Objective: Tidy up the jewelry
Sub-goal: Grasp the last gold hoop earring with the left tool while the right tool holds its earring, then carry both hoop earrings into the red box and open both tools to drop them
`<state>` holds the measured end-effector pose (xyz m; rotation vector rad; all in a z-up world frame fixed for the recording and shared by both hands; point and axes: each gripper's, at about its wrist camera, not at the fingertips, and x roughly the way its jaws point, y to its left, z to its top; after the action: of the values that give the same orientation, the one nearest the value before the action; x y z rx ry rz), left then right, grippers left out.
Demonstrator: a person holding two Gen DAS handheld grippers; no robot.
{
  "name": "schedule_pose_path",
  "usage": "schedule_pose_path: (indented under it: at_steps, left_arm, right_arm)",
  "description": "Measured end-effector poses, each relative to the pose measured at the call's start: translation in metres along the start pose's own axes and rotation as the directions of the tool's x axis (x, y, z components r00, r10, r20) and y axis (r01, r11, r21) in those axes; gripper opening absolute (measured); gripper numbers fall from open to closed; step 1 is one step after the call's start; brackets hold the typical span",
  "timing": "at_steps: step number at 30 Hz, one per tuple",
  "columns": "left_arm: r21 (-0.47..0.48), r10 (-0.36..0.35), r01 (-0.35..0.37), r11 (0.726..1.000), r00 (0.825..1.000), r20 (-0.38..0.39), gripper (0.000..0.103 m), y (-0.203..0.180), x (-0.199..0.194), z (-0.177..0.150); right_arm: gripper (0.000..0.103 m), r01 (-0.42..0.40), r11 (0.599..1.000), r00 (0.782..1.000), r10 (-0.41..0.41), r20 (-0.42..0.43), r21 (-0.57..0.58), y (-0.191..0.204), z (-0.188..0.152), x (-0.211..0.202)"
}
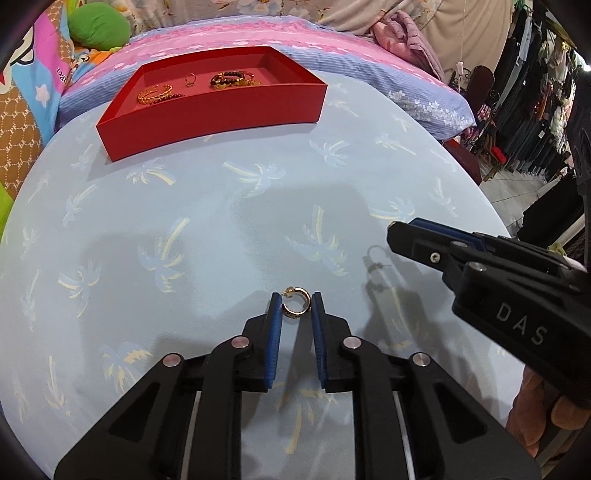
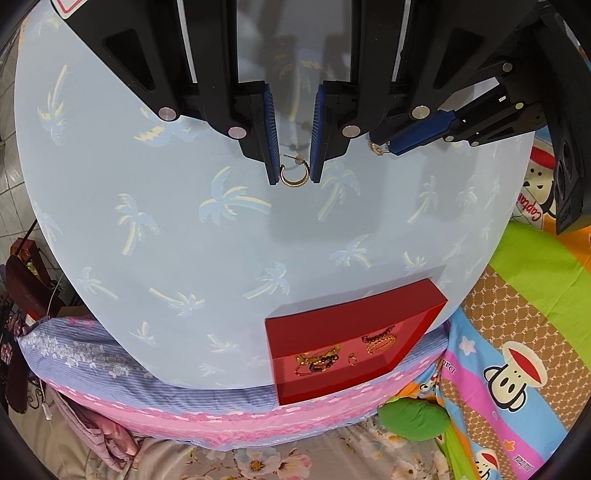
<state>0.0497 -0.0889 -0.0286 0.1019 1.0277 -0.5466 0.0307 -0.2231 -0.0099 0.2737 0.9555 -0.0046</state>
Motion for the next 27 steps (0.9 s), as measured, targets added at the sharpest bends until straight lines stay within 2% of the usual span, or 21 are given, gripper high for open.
schedule_pose_path:
  at_steps: [9,17,27]
  left_arm:
    - [-0.007,0.014,-0.013,1.0,0.997,0.071,0.016,0.007,-0.024,0.03]
    - [-0.027,0.045,-0.041,0.999,0.99,0.133,0.016,0.032,-0.029,0.077]
    - [-0.058,0.092,-0.082,0.995,0.975,0.201,0.016,0.071,-0.018,0.15]
  right_arm:
    - [0.016,-0.032,0.998,0.998,0.034,0.049,-0.045,0.021,0.028,-0.007]
    - [0.016,-0.047,0.994,0.992,0.058,0.108,-0.1,0.041,0.08,-0.003]
    - [0.016,-0.049,0.991,0.987,0.067,0.144,-0.128,0.057,0.15,0.029]
